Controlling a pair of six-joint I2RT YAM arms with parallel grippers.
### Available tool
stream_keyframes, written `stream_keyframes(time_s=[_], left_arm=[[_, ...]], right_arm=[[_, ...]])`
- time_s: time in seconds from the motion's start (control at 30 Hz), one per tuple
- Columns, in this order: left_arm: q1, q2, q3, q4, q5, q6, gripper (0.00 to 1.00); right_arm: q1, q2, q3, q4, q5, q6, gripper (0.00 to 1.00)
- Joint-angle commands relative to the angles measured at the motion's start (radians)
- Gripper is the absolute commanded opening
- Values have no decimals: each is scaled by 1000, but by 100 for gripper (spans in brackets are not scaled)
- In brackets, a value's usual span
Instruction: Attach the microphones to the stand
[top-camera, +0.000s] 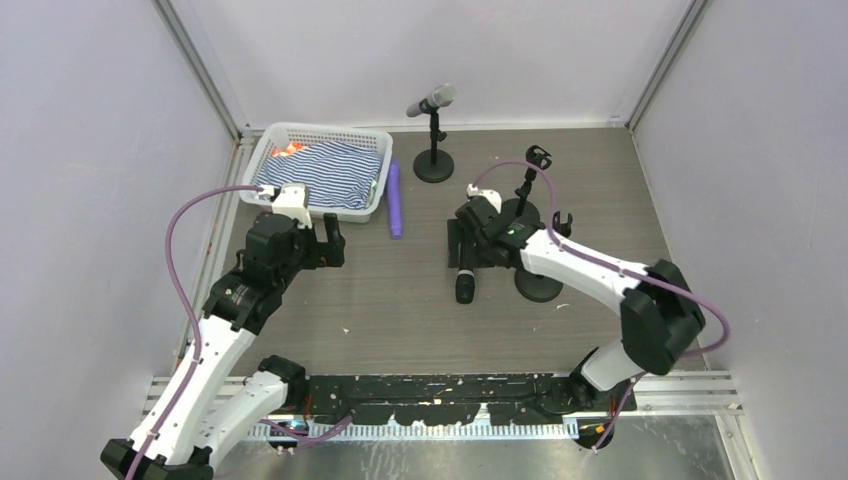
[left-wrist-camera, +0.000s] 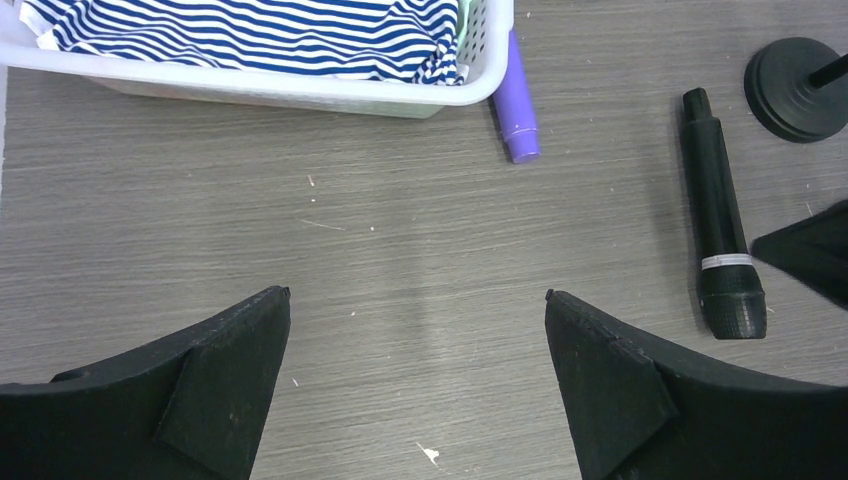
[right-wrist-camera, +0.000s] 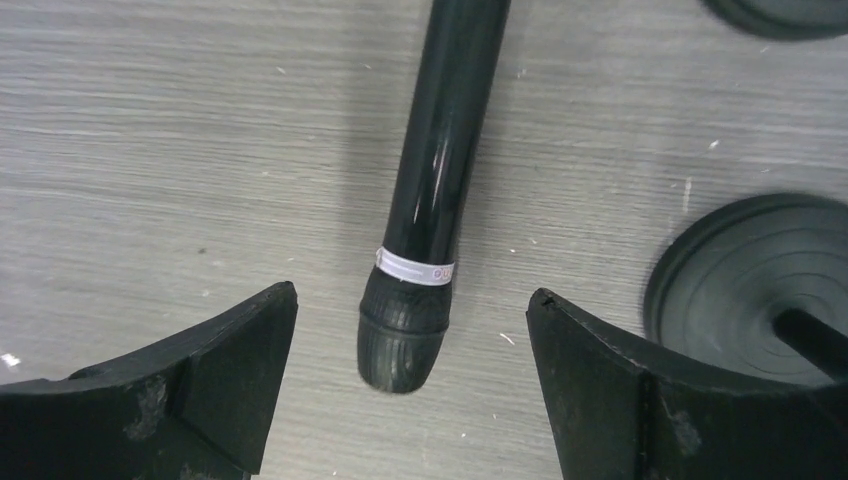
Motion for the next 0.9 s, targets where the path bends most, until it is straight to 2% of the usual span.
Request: stream_keyframes(time_s=[0.0, 0.23, 0.6, 0.77, 0.87], left_arm=[[1, -27, -10, 17, -4, 18, 100], [1, -26, -12, 19, 8, 21, 100], [1, -20, -12, 18, 3, 21, 100], [1, -10, -11, 17, 6, 19, 100], [1, -2, -6, 19, 13, 14, 100]], right_arm=[[1, 78, -21, 118, -7, 62, 88], [1, 205, -20, 178, -21, 63, 75], [2, 339, 12, 148, 4, 38, 55], [-5, 320, 14, 128, 25, 9, 39], [-7, 256, 24, 124, 14, -56, 26]])
